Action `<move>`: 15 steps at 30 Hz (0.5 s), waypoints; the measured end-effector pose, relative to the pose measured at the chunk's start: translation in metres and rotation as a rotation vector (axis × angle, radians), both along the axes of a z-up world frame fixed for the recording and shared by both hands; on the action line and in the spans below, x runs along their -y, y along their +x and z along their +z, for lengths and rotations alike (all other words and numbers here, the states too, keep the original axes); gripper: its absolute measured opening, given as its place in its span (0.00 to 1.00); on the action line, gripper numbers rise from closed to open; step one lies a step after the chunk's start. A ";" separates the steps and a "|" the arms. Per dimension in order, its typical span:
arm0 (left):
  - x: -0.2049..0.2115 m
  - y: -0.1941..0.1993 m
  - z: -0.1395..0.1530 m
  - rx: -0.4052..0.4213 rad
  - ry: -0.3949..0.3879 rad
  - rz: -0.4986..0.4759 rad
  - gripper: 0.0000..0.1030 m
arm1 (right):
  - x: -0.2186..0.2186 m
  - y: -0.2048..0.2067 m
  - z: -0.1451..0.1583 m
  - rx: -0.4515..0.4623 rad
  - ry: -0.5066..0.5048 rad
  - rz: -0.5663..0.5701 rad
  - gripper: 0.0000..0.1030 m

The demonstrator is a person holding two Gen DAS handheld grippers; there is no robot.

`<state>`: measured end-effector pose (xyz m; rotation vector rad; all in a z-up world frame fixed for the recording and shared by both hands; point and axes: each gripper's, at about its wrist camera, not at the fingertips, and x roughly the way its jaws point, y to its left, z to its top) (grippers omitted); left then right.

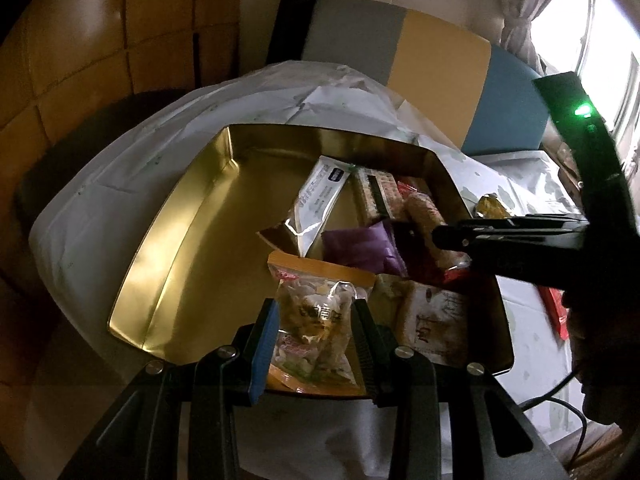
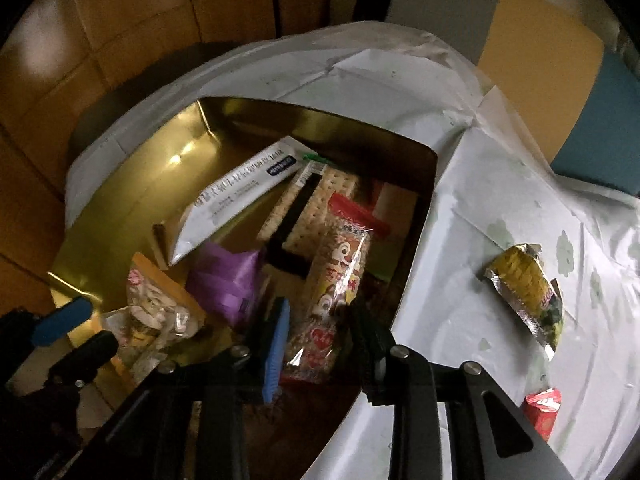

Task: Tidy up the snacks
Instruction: 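Carry the chipmunk rice bar into the gold tray and open the right gripper, then move the open right gripper toward the red packet on the table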

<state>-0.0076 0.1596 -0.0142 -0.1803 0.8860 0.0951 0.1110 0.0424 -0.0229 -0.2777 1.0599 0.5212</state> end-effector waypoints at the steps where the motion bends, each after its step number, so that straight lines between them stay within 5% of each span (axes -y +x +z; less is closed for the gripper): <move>1: 0.001 0.000 0.001 0.002 0.004 -0.001 0.36 | 0.003 -0.001 0.003 -0.002 0.022 -0.002 0.30; 8: 0.008 -0.001 0.004 0.006 0.017 -0.018 0.36 | 0.030 -0.017 0.023 0.034 0.136 -0.020 0.31; 15: 0.018 -0.002 0.007 0.008 0.031 -0.042 0.36 | 0.066 -0.031 0.030 0.072 0.142 -0.062 0.32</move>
